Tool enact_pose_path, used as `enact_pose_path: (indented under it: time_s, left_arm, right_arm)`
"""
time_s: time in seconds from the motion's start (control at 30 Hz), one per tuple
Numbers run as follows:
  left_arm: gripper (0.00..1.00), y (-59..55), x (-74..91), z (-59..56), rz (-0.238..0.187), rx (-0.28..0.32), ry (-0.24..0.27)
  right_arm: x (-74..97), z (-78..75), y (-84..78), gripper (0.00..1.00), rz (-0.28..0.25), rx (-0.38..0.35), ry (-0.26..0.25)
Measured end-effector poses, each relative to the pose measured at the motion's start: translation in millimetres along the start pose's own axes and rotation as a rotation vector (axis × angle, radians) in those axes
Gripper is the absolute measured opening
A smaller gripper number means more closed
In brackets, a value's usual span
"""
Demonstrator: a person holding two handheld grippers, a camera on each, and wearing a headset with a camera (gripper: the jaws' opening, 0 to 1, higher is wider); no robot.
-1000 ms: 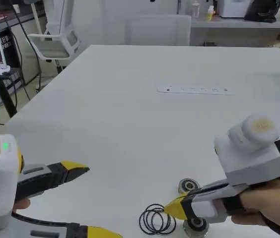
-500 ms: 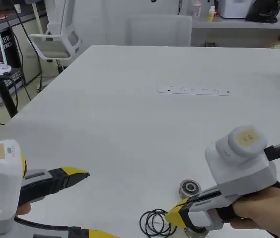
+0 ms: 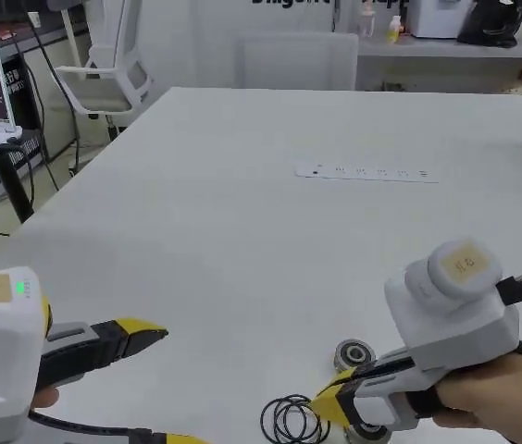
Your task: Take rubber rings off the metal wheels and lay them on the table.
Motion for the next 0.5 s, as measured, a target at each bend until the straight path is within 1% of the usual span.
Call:
enact_pose_path:
  time_s: [0.2,0.23,0.27,0.33,0.43,0.5]
  left_arm:
    - [0.78,0.1,-0.4,-0.8,-0.002,0.001,-0.005]
    - [0.78,0.2,-0.5,-0.8,-0.003,0.002,-0.005]
    - [0.78,0.1,-0.6,-1.0,-0.003,0.003,-0.007]
    - [0.79,-0.1,-0.8,-1.3,-0.002,0.003,-0.008]
    - [0.79,-0.2,-1.0,-1.7,-0.001,0.000,-0.010]
    - [0.79,-0.1,-1.2,-2.0,-0.002,0.001,-0.012]
  right_arm:
    - [9.0,0.4,7.9,0.06,-0.033,0.003,0.001]
    - [10.3,2.3,10.3,0.07,-0.045,-0.013,0.014]
    - [10.9,7.5,13.9,0.09,-0.067,-0.049,0.044]
    - [13.8,12.8,18.3,0.12,-0.087,-0.072,0.080]
    - [16.0,14.5,20.2,0.17,-0.086,-0.033,0.066]
    - [18.4,18.0,23.3,0.21,-0.098,-0.021,0.072]
Point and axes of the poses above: the centre of the closed fingertips' face, and the gripper's own axes: x roughly backward along the fingers, z roughly to its left, y roughly out of its top, the point moved 1 cm from there along x, roughly backward along the fingers, and after that the axes turned 5 degrees about z, right-handed, at the moved point
